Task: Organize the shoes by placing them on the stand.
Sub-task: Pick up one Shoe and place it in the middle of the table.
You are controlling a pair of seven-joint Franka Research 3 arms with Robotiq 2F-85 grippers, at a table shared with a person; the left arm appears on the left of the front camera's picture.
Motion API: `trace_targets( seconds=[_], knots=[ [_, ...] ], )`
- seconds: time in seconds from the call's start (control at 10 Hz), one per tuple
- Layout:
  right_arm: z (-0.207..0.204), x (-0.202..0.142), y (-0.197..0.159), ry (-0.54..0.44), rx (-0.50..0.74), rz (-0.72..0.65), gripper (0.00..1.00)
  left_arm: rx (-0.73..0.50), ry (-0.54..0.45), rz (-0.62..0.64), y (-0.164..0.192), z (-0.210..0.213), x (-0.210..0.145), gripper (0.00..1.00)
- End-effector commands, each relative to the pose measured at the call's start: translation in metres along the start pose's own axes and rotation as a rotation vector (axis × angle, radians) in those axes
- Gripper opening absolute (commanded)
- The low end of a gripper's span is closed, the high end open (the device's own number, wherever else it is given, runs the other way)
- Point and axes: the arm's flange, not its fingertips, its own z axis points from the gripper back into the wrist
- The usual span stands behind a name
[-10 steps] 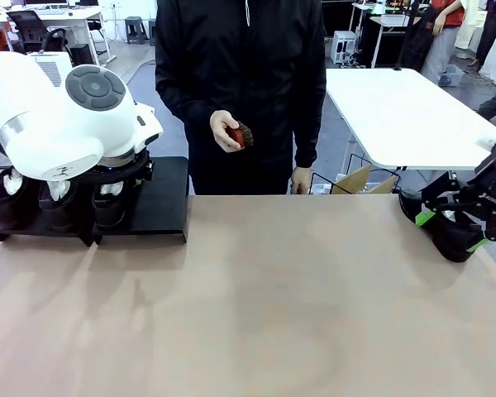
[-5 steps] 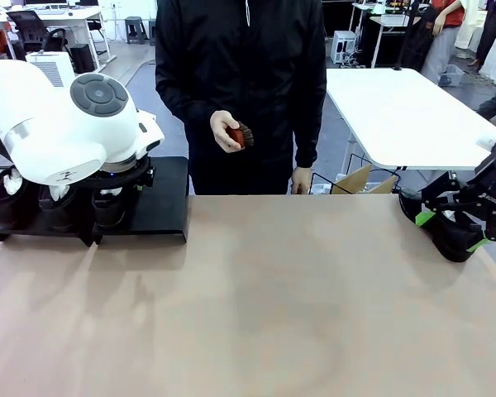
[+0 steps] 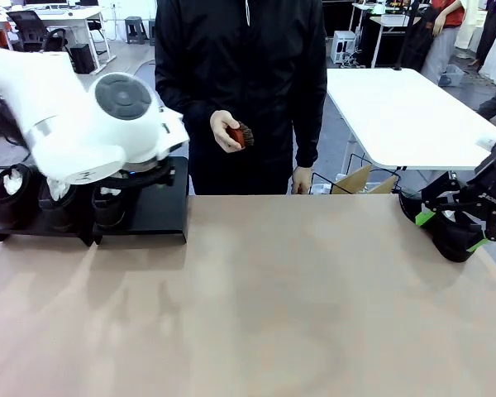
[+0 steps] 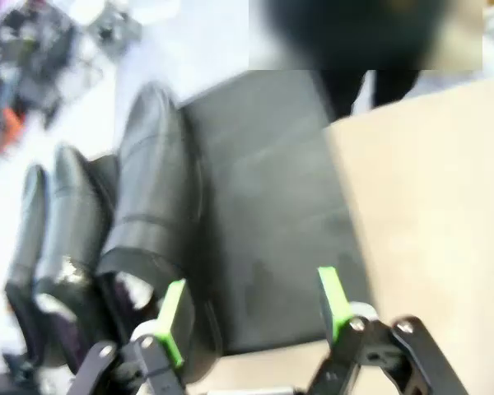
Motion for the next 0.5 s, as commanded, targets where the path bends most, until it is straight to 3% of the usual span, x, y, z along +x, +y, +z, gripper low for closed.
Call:
trace_targets(
  seconds=[0.0, 0.1, 0.2, 0.4],
  knots=[
    [0.002, 0.001, 0.000, 0.001, -0.002, 0.018, 1.00, 0.064, -0.160, -0.057, -0.034, 0.051, 0.008, 0.79],
    [0.002, 0.001, 0.000, 0.001, -0.002, 0.018, 1.00, 0.068, -0.182, -0.039, -0.040, 0.074, 0.006, 0.79],
    [0.002, 0.001, 0.000, 0.001, -0.002, 0.018, 1.00, -0.008, -0.122, 0.000, -0.047, 0.099, -0.001, 0.79],
    [0.002, 0.001, 0.000, 0.001, -0.002, 0.018, 1.00, -0.141, 0.010, -0.063, -0.067, 0.114, -0.019, 0.79]
  ],
)
